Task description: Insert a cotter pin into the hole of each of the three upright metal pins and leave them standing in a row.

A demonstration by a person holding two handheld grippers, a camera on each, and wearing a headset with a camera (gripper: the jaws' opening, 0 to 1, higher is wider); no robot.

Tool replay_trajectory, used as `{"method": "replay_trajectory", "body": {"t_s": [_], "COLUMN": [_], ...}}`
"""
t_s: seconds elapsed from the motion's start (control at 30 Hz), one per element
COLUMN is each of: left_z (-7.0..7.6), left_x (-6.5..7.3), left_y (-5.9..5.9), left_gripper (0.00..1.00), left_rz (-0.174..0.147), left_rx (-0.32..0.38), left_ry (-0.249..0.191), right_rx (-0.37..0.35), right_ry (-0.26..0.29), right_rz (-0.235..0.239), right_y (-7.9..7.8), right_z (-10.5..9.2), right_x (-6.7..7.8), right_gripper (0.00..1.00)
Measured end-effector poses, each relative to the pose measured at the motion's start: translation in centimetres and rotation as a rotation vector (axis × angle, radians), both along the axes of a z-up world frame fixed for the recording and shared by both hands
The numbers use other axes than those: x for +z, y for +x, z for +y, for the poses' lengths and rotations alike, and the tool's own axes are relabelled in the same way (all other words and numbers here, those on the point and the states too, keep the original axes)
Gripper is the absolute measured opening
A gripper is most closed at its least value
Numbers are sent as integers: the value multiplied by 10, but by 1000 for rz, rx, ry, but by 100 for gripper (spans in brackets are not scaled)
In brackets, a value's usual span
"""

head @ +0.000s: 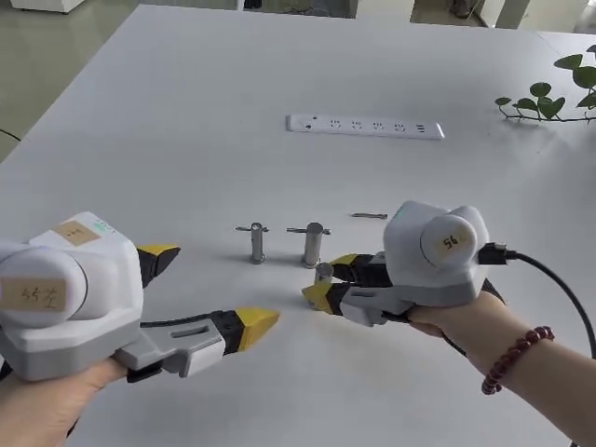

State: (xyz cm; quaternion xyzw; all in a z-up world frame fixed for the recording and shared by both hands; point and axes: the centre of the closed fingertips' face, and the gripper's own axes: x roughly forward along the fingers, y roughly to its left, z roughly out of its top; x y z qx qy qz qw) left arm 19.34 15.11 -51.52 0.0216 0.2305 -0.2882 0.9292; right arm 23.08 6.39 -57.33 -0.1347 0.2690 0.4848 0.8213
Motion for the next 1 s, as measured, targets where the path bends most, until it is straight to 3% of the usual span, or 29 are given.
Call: {"method": "replay_trajectory", "body": {"t_s": [0.37, 0.57, 0.83, 1.0], "left_z": [2, 4, 4, 5], "left_x": [3, 3, 7, 8], "left_y": [2, 2, 3, 4], "left_gripper": [84, 86, 88, 88], "left_rz": [-6, -4, -13, -14], "left_rx": [14, 17, 17, 15], "left_ry": [-3, 0, 6, 12], "right_rx": [-6, 27, -22, -53], "right_ry": [41, 13, 13, -10], "right_rz": [31, 6, 4, 14], "right_y": [-1, 2, 27, 49], "right_z": [-16, -25, -42, -54], "right_x": [25, 36, 48, 46], "right_gripper": [29, 29, 26, 26]}}
